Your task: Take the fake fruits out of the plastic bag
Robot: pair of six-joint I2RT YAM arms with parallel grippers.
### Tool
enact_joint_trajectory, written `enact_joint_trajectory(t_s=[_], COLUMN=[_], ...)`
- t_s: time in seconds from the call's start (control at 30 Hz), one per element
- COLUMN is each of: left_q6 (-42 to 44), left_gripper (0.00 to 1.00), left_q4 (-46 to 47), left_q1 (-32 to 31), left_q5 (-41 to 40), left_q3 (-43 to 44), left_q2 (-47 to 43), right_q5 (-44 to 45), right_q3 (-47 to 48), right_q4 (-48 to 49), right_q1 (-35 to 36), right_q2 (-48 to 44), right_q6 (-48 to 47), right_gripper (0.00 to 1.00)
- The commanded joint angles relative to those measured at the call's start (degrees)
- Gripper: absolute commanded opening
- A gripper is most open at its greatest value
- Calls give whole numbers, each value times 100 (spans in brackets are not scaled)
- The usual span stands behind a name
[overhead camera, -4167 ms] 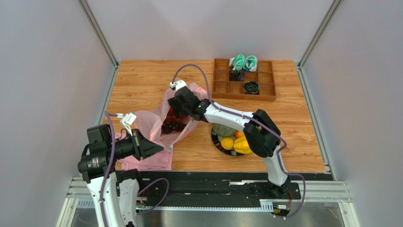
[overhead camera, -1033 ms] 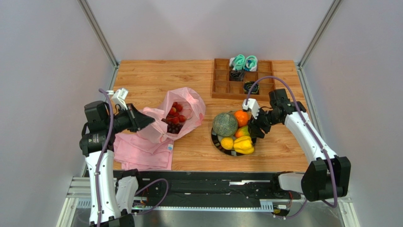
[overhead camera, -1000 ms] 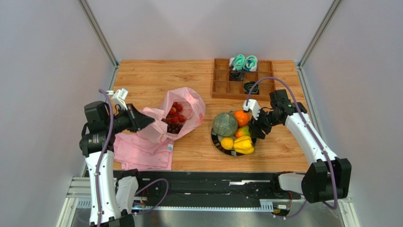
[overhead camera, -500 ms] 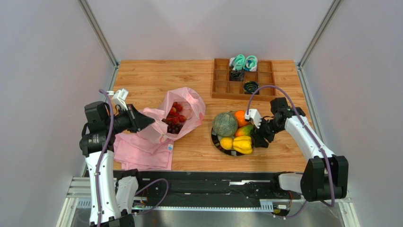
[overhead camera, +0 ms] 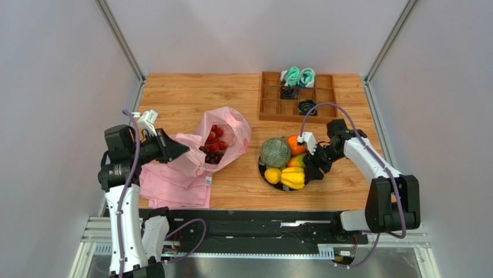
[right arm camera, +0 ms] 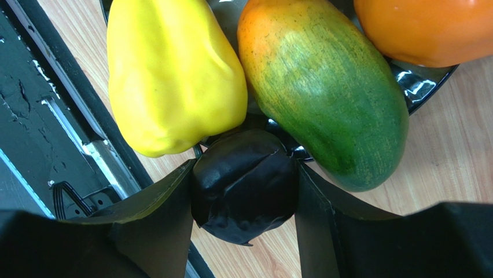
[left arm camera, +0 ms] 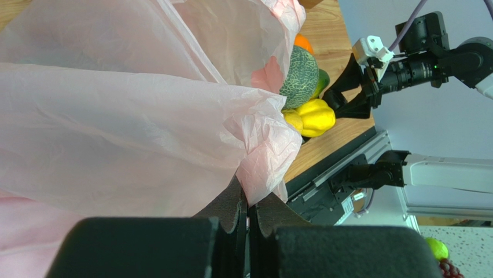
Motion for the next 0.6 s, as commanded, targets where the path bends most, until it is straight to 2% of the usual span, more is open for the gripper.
enact_joint_trajectory(t_s=[0.0, 0.2, 0.3, 0.33, 0.4, 0.57], left_q6=[113, 113, 113, 113, 113, 113], left_gripper=[0, 0, 0, 0, 0, 0], left_q4=[-12, 6, 23, 23, 32, 23], left_q1=[-26, -18, -26, -26, -18, -18], left_q5=[-15, -23, -6, 3, 3, 12], left_q3=[-68, -121, -165, -174, -200, -270], left_q2=[-16, -24, -33, -51, -68, -112], right_q5=[-231, -249, -240, -231, -187, -196], right_q3=[-71, -194, -203, -185, -116, 254], right_q4=[279, 516, 612, 613, 560, -79], right_q1=[96, 140, 184, 184, 176, 167], right_q2=[77, 139, 148, 139, 122, -159], right_q6=[239, 511, 651, 695, 818, 995], right_gripper=[43, 50, 62, 83, 100, 100])
